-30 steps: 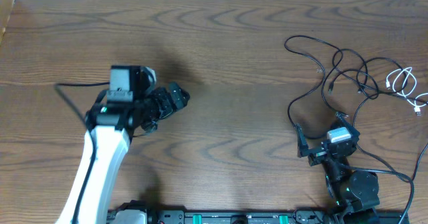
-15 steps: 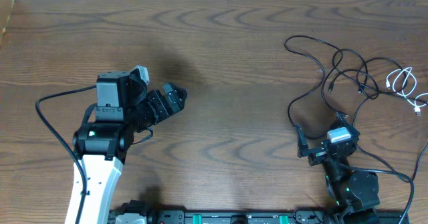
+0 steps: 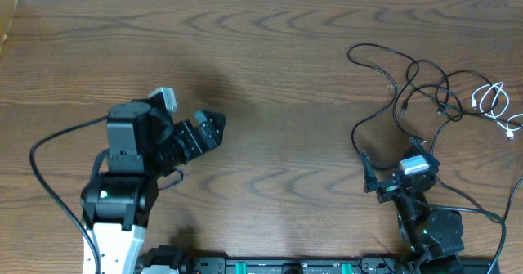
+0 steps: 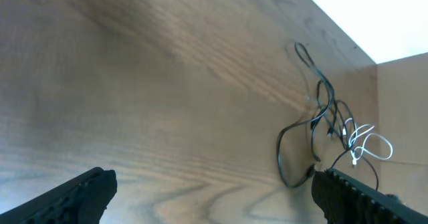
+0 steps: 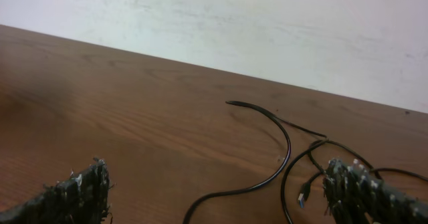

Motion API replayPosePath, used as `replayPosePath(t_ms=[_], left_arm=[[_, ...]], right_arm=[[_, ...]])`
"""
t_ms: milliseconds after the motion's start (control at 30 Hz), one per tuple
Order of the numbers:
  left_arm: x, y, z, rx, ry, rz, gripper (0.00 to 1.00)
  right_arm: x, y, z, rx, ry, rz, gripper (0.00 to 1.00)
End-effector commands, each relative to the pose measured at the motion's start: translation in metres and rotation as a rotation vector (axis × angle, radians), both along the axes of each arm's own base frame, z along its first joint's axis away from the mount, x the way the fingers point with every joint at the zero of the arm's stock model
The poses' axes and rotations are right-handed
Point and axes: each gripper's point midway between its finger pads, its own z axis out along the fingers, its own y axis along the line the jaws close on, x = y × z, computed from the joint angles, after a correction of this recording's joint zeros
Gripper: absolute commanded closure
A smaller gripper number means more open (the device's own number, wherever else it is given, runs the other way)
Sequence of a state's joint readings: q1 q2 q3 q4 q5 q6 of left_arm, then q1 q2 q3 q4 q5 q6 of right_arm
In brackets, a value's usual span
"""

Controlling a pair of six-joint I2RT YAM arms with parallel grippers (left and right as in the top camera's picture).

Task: Untangle cables

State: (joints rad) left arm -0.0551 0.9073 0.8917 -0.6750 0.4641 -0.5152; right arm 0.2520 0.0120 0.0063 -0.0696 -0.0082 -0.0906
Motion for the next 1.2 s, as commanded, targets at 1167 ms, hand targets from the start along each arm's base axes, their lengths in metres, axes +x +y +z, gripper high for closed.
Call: replayPosePath(t_ms=[1167], left_arm=[[-0.037,0.004,-0.073,0.006,-0.266,-0.002,0.01]], right_arm=[[-0.001,0.002,0.001,0.012,-0.001,0.01,0.01]])
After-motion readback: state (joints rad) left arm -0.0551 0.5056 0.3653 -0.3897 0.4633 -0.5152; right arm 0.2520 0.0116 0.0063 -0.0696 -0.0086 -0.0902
